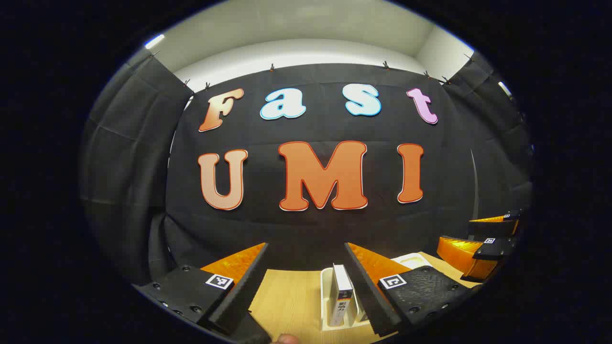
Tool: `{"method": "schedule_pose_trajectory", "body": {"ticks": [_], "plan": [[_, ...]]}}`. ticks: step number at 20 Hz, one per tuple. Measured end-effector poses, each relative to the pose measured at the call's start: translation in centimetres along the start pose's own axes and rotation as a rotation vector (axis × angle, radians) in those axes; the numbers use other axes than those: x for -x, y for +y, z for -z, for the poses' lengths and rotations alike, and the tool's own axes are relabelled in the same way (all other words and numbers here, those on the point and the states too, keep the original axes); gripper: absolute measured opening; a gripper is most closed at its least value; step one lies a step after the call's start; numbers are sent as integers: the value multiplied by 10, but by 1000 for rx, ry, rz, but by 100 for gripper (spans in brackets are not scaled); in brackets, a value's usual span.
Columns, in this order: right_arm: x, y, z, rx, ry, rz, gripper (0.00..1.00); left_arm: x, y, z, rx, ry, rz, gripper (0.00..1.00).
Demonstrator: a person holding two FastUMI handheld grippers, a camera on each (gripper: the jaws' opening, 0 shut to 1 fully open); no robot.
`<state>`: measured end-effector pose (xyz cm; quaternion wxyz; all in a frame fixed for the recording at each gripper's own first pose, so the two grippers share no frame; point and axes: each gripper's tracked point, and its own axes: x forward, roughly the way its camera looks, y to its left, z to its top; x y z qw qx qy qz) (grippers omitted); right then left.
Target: Open the schoolbag, grab two books from the bookshelf and put them into the schoolbag.
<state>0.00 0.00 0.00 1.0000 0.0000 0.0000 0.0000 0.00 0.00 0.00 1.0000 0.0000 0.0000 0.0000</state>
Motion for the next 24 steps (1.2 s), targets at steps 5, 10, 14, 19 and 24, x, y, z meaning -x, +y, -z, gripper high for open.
{"method": "schedule_pose_trajectory", "body": {"ticks": [5, 10, 14, 19, 24], "plan": [[-8, 11, 1, -4, 8, 3, 94, -9, 6, 3, 15, 5, 14, 96], [-12, 14, 6, 16, 22, 17, 94, -13, 11, 8, 21, 19, 9, 95], [-11, 17, 9, 13, 30, 24, 94, -12, 12, 10, 27, 21, 18, 95], [-9, 16, 3, 32, 12, 40, 94, -14, 10, 14, 46, 32, 37, 95], [-10, 16, 4, 40, 14, 41, 94, -14, 8, 12, 39, 26, 38, 95]]}}
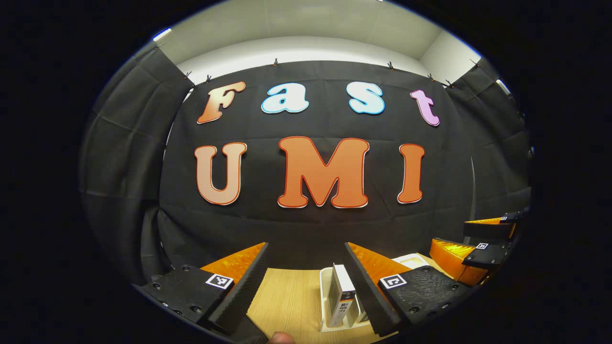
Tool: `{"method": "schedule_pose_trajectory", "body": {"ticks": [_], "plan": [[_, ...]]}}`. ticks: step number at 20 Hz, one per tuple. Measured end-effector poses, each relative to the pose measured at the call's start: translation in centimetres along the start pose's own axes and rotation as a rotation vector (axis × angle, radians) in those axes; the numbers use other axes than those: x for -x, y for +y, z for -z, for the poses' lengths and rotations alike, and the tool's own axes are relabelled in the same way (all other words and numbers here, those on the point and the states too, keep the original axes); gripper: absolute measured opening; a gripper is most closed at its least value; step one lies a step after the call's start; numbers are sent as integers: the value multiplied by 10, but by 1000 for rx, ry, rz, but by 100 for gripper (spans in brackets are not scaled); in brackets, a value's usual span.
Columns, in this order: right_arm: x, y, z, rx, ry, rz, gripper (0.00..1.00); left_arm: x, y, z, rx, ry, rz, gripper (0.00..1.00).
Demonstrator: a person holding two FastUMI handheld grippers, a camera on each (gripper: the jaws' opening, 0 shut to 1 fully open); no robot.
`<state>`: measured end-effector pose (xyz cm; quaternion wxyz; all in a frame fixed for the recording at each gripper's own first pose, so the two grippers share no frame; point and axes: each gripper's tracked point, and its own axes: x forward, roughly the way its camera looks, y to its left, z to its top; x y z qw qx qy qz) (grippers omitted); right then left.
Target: Open the schoolbag, grab two books from the bookshelf and put them into the schoolbag.
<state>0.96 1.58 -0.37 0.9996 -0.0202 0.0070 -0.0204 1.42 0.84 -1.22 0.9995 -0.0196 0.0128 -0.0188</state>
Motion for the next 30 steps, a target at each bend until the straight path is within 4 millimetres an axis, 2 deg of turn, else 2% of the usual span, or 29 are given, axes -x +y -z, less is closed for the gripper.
{"method": "schedule_pose_trajectory", "body": {"ticks": [4, 7, 10, 17, 20, 25, 30], "plan": [[-1, 2, -2, 5, -1, -2, 94, -2, 7, -2, -1, -10, -18, 95], [-2, 4, -2, 17, -3, -6, 94, -2, 8, 6, -6, 8, -24, 95], [-1, 7, 0, 22, 3, -11, 94, -1, 9, 2, -15, 5, -19, 95], [-4, -2, 5, 33, 13, 5, 94, -1, 11, 2, -63, -8, -20, 95], [-7, -18, 12, 42, 29, 34, 94, 0, 34, 6, -114, -9, -69, 94], [-16, -35, 22, 32, 53, 55, 94, 18, 57, 14, -191, 6, -137, 94], [-24, -30, 34, 35, 85, 10, 94, 40, 75, 39, -346, 71, -183, 94]]}}
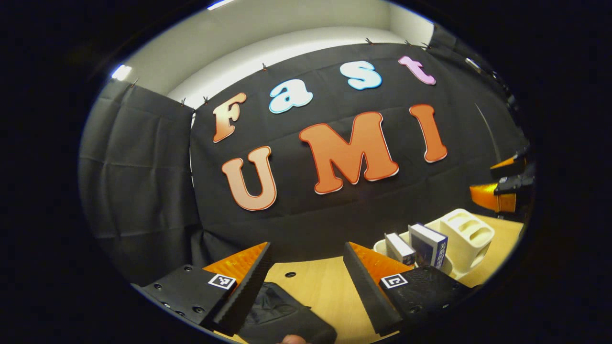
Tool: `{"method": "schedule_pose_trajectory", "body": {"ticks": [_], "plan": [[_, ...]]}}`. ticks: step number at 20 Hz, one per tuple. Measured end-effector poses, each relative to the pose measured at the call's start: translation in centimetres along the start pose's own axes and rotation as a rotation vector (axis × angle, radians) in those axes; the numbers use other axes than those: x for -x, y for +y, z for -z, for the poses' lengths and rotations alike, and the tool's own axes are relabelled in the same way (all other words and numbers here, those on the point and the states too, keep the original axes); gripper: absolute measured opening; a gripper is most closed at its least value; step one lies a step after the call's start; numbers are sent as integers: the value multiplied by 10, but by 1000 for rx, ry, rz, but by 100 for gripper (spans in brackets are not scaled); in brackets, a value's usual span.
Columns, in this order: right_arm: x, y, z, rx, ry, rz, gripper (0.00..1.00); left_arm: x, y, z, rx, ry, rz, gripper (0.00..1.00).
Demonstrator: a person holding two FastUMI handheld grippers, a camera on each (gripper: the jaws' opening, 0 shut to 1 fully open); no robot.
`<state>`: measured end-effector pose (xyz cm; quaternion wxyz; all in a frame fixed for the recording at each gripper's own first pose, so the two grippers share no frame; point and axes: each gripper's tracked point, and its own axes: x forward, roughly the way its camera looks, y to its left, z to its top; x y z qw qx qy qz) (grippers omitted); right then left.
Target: Open the schoolbag, grab two books from the bookshelf and put them into the schoolbag.
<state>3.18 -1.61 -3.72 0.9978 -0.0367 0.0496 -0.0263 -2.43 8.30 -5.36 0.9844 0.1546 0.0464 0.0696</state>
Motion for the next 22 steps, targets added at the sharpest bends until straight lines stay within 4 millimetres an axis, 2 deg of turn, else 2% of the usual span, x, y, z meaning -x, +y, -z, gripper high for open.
{"method": "schedule_pose_trajectory", "body": {"ticks": [5, 11, 15, 18, 22], "plan": [[-11, 13, 6, 21, -7, -63, 94, 21, -2, 48, -182, 76, -11, 95], [-15, 14, 14, 16, 0, -74, 94, 33, -12, 134, -429, 219, 65, 96], [-15, 9, 17, 11, 9, -60, 95, 41, -22, 194, -574, 322, 122, 95], [-13, 0, 20, 11, 10, -42, 94, 58, -21, 243, -656, 436, 145, 96], [-12, -10, 24, 3, 21, -19, 94, 66, -24, 284, -692, 509, 177, 97]]}}
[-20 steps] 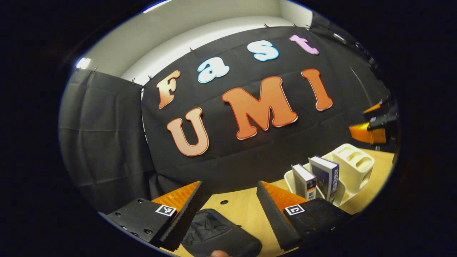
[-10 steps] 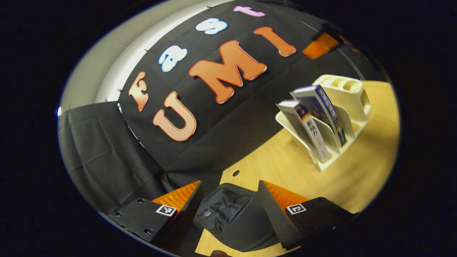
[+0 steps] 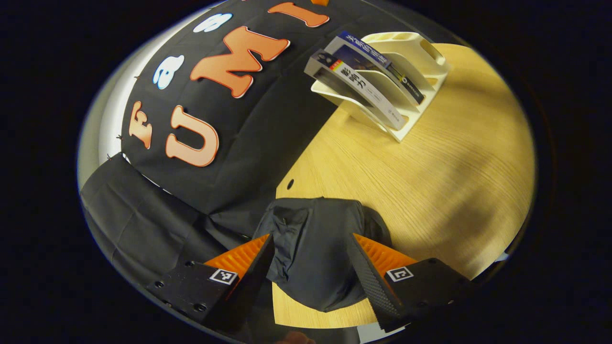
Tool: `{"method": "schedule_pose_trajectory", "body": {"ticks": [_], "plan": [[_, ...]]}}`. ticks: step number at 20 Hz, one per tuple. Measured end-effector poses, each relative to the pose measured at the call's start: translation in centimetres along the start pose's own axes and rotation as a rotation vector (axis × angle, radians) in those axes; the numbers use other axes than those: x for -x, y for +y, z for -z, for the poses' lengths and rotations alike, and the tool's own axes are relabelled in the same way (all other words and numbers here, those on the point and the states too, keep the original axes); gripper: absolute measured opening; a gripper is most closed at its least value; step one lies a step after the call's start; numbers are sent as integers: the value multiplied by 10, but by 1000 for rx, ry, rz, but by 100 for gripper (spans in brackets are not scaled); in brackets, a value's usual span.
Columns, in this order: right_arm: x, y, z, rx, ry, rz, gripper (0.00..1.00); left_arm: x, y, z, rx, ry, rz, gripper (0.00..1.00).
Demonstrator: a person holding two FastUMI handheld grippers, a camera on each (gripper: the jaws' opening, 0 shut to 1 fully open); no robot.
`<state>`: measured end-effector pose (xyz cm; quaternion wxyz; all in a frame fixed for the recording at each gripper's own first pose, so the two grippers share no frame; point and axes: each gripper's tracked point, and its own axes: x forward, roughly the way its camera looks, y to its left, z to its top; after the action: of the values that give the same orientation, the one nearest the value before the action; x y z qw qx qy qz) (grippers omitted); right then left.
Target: Open the schoolbag, grab two books from the bookshelf and put them into the schoolbag.
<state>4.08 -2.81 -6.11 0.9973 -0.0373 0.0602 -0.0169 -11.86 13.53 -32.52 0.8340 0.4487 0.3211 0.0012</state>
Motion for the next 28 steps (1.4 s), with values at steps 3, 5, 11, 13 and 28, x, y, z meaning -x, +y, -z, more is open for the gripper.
{"method": "schedule_pose_trajectory", "body": {"ticks": [3, 5, 11, 13, 28], "plan": [[2, -4, 4, 1, 8, 11, 94, -2, -16, 17, -23, 32, 27, 97], [3, -5, 6, 3, 14, 10, 94, -6, -25, 26, -37, 53, 45, 96], [9, -11, 8, 21, 15, 6, 94, -27, -19, 39, -76, 78, -6, 96], [10, -15, 9, 21, 16, 14, 94, -33, -11, 41, -92, 87, -26, 95], [11, -7, 9, 72, 66, 10, 94, -82, 57, 10, -26, 58, 123, 15]]}}
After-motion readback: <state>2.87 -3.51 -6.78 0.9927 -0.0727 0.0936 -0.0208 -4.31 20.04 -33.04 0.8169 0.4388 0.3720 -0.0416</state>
